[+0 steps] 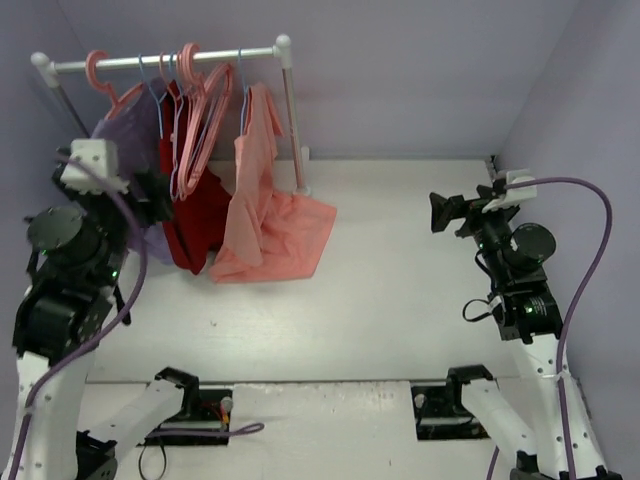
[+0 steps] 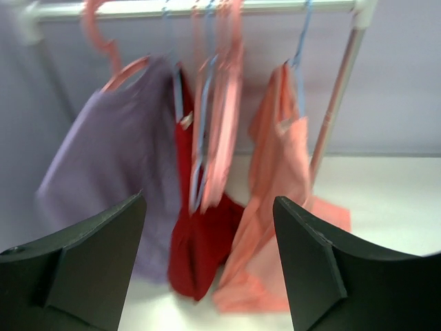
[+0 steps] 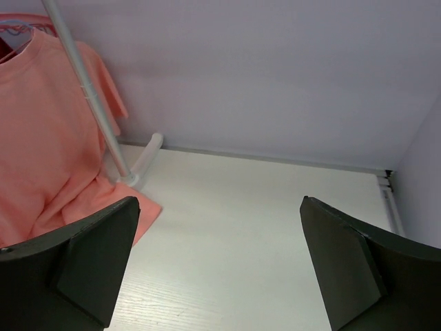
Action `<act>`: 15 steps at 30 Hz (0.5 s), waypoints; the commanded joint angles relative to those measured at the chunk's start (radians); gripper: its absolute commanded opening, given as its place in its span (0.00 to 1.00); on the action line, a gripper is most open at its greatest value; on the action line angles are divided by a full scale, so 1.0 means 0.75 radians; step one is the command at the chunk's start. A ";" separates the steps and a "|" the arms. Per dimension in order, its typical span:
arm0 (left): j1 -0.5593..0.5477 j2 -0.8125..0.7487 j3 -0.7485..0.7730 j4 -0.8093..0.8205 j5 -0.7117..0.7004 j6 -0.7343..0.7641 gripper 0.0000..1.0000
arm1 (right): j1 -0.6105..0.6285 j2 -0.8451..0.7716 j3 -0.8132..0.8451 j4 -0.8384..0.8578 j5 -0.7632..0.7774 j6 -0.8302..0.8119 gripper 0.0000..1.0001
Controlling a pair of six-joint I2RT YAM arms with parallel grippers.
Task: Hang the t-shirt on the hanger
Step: Reset both arms
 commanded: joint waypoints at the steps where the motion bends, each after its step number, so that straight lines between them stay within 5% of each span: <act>1: 0.006 -0.290 -0.281 -0.073 -0.196 -0.004 0.71 | -0.006 -0.132 -0.022 -0.012 0.130 -0.044 1.00; 7: 0.006 -0.660 -0.505 -0.246 -0.309 -0.033 0.71 | 0.000 -0.263 -0.070 -0.161 0.193 -0.121 1.00; 15: 0.006 -0.745 -0.564 -0.349 -0.336 -0.049 0.71 | 0.002 -0.217 -0.073 -0.160 0.215 -0.149 1.00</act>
